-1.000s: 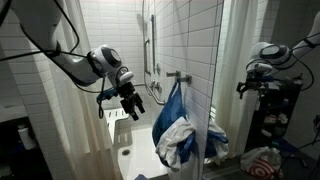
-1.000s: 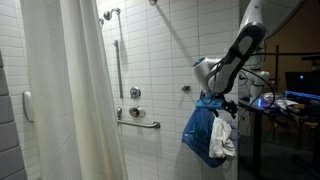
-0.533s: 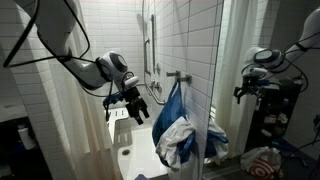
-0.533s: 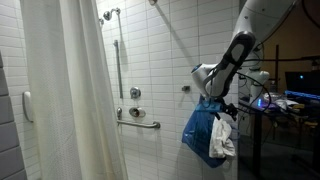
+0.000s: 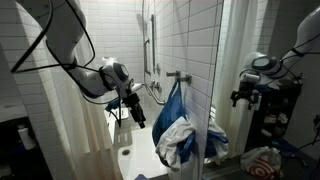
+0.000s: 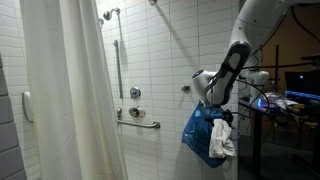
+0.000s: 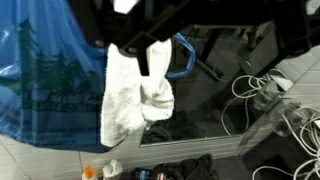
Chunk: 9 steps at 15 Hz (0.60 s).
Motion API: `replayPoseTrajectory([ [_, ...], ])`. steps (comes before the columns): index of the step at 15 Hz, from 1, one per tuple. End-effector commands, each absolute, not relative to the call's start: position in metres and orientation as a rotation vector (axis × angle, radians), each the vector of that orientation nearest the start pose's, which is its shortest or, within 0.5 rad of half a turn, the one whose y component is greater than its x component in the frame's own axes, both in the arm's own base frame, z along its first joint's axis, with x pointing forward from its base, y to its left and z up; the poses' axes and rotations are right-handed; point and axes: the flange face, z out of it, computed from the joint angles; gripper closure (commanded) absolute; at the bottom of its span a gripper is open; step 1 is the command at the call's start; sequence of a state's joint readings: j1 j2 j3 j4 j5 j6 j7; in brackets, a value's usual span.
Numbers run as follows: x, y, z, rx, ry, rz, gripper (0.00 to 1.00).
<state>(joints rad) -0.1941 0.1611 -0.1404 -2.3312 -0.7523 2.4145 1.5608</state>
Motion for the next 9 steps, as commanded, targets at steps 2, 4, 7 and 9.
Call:
replayPoseTrajectory([
  [2,0.483,-0.159,0.250,-2.986,1.839,-0.462,0.00],
  [4,0.485,-0.156,0.245,-3.034,1.738,-0.515,0.00],
  [7,0.487,-0.158,0.242,-3.070,1.653,-0.606,0.00],
  [9,0.487,-0.164,0.244,-3.078,1.621,-0.666,0.00],
])
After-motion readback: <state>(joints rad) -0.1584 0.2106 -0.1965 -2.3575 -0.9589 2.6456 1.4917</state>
